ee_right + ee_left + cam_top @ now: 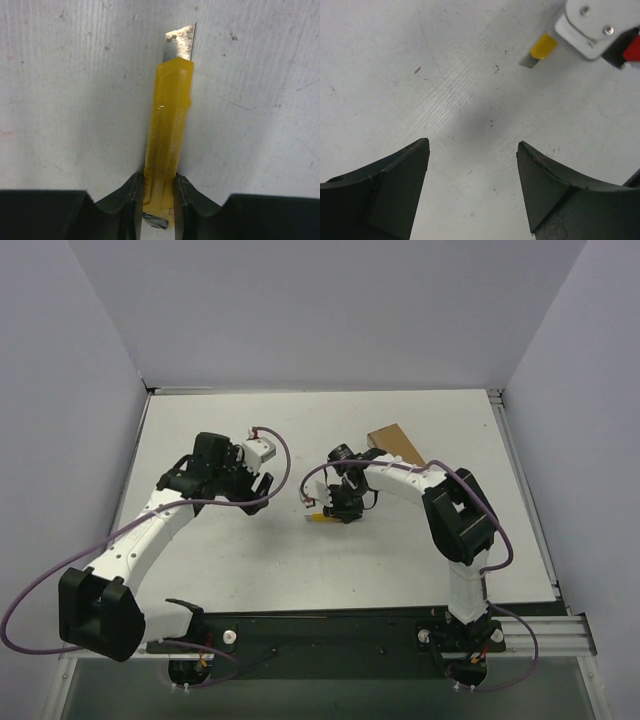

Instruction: Unpack the express box

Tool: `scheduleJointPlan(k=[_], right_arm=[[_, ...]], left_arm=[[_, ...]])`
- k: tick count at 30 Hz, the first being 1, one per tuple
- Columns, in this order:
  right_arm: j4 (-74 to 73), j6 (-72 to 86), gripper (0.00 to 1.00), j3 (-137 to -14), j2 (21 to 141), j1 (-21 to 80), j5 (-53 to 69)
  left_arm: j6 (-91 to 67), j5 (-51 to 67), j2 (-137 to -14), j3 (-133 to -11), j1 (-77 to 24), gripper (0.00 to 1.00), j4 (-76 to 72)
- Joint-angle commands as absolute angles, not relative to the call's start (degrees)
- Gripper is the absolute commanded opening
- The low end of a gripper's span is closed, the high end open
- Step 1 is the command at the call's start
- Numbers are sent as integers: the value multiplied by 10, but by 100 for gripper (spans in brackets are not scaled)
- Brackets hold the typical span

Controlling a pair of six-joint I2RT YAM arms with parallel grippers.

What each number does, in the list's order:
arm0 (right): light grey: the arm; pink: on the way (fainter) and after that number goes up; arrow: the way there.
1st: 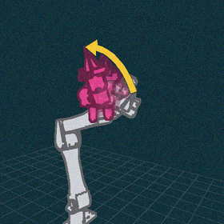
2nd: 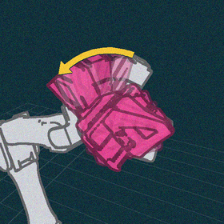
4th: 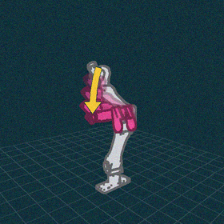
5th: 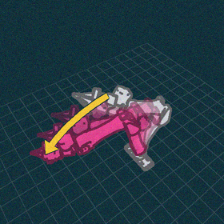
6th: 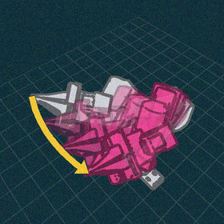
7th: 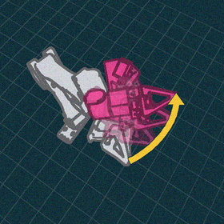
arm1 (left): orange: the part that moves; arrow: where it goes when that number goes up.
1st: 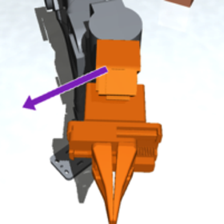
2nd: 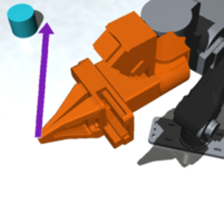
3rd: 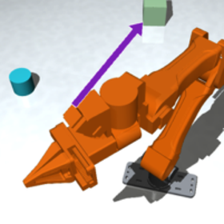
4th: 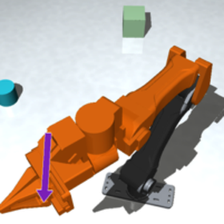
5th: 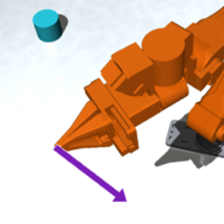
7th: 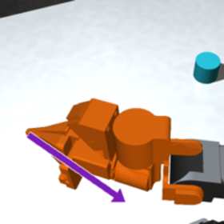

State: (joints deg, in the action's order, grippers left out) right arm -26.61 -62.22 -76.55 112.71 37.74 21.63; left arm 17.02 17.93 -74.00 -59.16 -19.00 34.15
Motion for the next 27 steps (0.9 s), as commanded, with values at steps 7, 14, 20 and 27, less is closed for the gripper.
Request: scheduleJointPlan(k=[7,14,20,27], right_arm=[[-533,-455,0,-960,1101,291,428],[-632,-371,0,-1048,1109,308,484],[-640,-358,0,-1031,1060,353,427],[-644,-366,0,-1006,1026,358,412]], left_arm=[[374,222,-636,-609,-275,77,345],[504,104,-583,-551,-423,77,203],[562,117,-581,-519,-457,77,132],[606,114,-586,-488,-497,74,112]])
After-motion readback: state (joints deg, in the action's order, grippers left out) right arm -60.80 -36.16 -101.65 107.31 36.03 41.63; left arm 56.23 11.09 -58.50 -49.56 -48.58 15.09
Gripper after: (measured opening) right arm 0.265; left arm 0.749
